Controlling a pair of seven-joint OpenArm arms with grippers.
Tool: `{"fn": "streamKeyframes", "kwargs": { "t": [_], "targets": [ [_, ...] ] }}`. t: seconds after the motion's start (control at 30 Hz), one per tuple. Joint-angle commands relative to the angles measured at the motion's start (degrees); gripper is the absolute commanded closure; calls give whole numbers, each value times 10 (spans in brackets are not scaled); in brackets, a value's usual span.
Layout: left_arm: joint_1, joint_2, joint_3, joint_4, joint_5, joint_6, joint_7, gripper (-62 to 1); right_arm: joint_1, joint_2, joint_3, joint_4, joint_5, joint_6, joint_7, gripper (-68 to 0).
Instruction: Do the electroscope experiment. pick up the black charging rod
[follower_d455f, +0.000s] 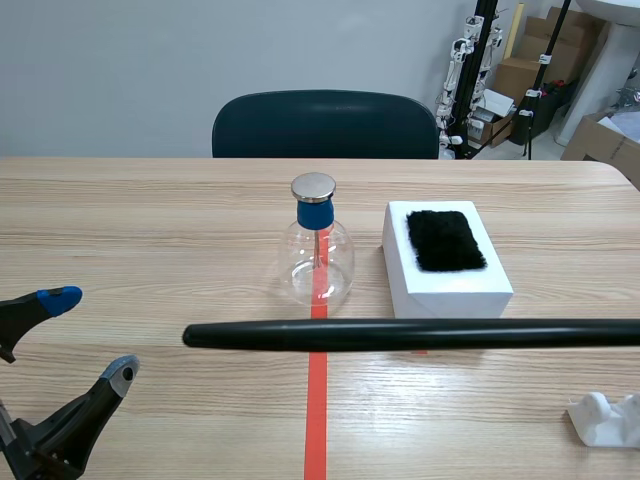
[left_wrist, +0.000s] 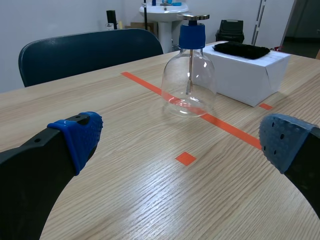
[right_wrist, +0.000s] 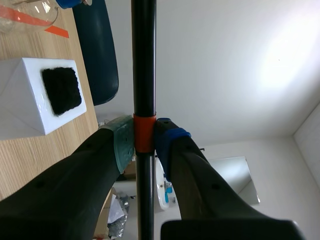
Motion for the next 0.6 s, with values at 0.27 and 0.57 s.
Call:
{"fn": "streamKeyframes", "kwargs": {
  "t": [0.27, 0.57],
  "targets": [
    [1, -7, -2, 2, -4, 0, -10, -623, 3, 1, 4, 13, 9, -7, 23, 0],
    [1, -7, -2, 2, -4, 0, -10, -623, 3, 1, 4, 13, 9, -7, 22, 0]
  ]
}}
